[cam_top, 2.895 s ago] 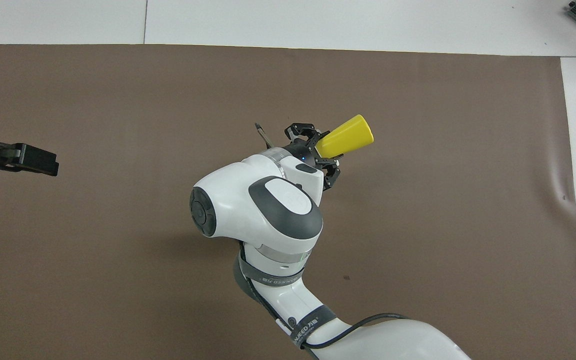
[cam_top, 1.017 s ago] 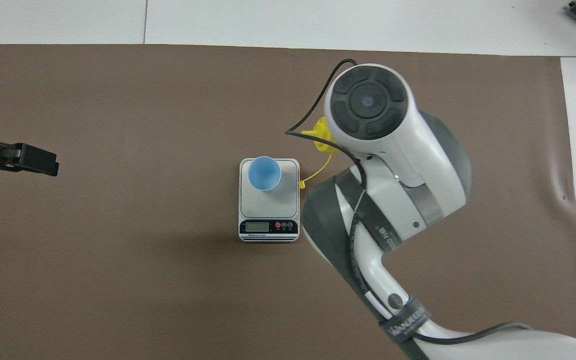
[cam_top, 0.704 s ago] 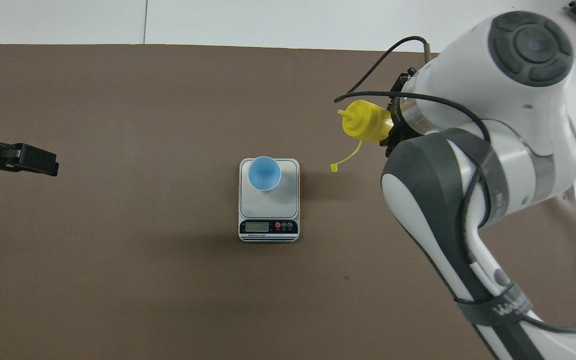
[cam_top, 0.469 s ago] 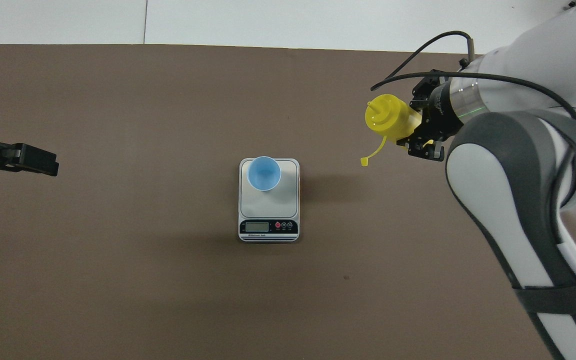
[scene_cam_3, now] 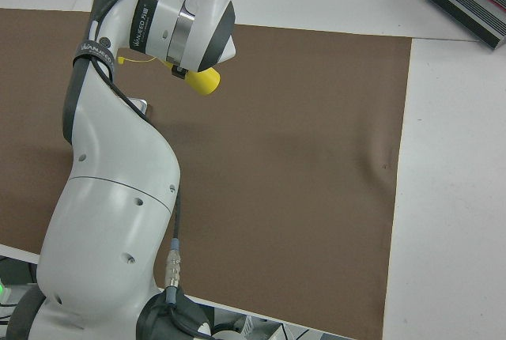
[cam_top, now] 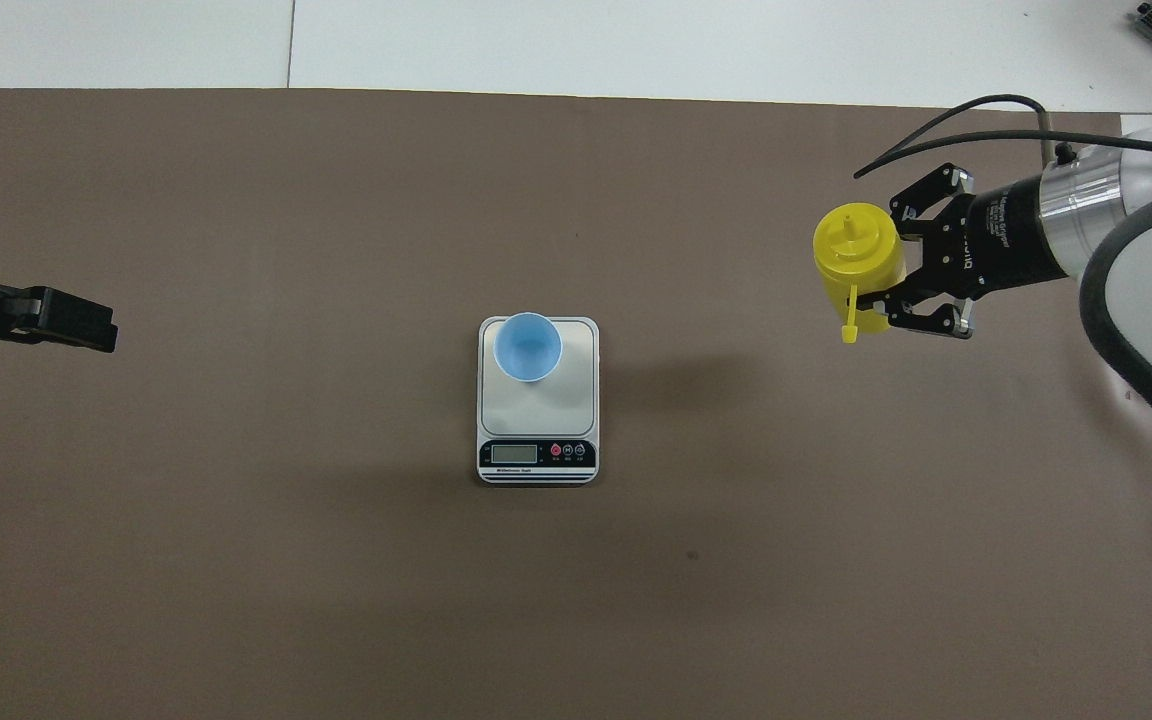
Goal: Pour seasoning into cup on scale with both arms
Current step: 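Lower the yellow bottle onto the table with the right gripper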
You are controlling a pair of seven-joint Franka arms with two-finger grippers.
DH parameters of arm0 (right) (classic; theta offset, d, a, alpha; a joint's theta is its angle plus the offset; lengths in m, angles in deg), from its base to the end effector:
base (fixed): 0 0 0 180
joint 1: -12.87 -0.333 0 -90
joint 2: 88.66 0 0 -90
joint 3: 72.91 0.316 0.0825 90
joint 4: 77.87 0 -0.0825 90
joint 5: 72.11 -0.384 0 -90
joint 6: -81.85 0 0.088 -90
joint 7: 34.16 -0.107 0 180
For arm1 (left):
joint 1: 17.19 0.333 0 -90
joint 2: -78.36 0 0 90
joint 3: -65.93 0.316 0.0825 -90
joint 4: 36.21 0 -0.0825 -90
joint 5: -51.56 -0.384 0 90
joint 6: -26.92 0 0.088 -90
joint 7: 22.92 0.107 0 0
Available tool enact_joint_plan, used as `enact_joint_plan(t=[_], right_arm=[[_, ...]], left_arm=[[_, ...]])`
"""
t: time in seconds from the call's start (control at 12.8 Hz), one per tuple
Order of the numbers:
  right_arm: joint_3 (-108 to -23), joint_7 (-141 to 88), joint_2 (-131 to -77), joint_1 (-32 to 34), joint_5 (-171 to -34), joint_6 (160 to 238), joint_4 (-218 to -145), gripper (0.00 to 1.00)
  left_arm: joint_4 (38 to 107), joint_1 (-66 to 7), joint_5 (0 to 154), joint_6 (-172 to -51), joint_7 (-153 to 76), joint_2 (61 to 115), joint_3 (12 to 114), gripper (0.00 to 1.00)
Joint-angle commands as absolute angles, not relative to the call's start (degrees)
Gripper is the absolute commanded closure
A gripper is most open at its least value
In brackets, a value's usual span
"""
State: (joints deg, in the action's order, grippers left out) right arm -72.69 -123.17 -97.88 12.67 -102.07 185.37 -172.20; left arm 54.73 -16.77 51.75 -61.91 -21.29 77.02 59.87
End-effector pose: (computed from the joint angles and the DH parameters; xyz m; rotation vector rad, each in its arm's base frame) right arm 0.6149 0.0460 0.5258 -1.8356 2.0301 0.5011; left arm 0.5424 -0.0546 0.6278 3.1348 -0.1991 -0.0213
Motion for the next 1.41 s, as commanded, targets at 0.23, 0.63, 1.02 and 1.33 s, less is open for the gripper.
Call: enact_joint_plan(t=[0.23,0.63,1.02,1.33], right_arm=[[-72.0,-103.1,-95.0,18.7,-110.6,185.7,-183.3,1.0],[-72.2,-89.6,-95.6,25.3,-114.3,185.2,-190.0,1.0],[-72.4,-73.7,-97.7,29.3,-116.8,179.7,-191.8,1.0],[-72.6,-62.1,-101.4,33.7,-112.0,174.9,-191.2,1.0]], left_arm=[[55.0,-16.1,52.4,-61.1,-21.0,76.7,59.5,0.0],[55.0,-16.6,52.4,-61.1,-21.0,76.7,59.5,0.0],[55.0,-16.0,52.4,-61.1,-21.0,76.7,59.6,0.0],[55.0,-16.1,52.4,-60.7,-21.0,76.6,59.6,0.0]])
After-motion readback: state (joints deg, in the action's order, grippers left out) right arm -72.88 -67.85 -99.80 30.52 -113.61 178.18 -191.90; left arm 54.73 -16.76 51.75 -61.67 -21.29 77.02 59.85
